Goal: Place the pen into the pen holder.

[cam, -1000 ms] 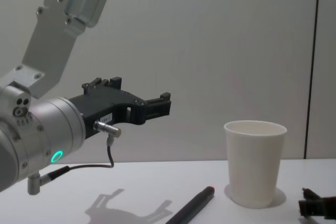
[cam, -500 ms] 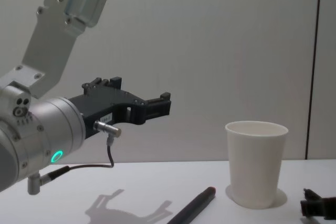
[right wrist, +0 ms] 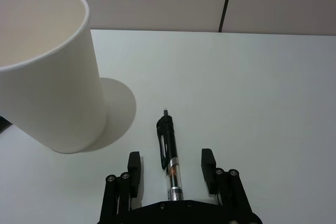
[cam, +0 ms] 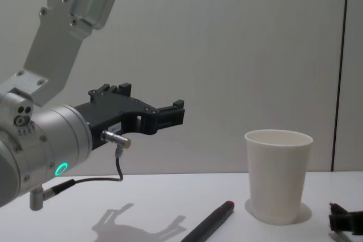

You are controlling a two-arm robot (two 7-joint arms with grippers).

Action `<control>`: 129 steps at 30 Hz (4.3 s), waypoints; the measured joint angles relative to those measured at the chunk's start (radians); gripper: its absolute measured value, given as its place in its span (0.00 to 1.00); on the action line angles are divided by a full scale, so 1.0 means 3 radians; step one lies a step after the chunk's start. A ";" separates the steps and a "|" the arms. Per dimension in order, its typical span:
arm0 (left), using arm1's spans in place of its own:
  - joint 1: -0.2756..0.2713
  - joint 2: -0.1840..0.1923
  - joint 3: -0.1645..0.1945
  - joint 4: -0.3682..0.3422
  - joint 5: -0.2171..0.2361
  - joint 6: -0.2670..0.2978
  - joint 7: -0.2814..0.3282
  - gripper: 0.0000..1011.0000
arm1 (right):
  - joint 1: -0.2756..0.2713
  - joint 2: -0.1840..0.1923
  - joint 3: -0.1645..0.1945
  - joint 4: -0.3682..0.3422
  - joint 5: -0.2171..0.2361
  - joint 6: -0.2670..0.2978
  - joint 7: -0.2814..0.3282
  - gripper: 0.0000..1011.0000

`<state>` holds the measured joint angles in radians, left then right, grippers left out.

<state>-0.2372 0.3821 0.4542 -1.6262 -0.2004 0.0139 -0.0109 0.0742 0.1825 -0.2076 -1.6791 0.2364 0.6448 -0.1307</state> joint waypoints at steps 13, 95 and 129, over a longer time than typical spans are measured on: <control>0.0000 0.0000 0.0000 0.0000 0.0000 0.0000 0.0000 0.99 | -0.0001 -0.0004 0.0010 -0.0001 0.0006 -0.0005 -0.0012 0.63; 0.0000 0.0000 0.0000 0.0000 0.0000 0.0000 0.0000 0.99 | -0.0032 0.0029 0.0038 -0.0043 -0.0364 -0.0940 0.0381 0.14; 0.0000 0.0000 0.0000 0.0000 0.0000 0.0000 0.0000 0.99 | 0.0433 -0.0068 0.0052 0.0305 -0.0535 -0.2651 0.0960 0.14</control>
<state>-0.2372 0.3821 0.4542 -1.6262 -0.2004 0.0139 -0.0109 0.2042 0.1621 -0.1919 -1.5875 0.0759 -0.1506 0.1574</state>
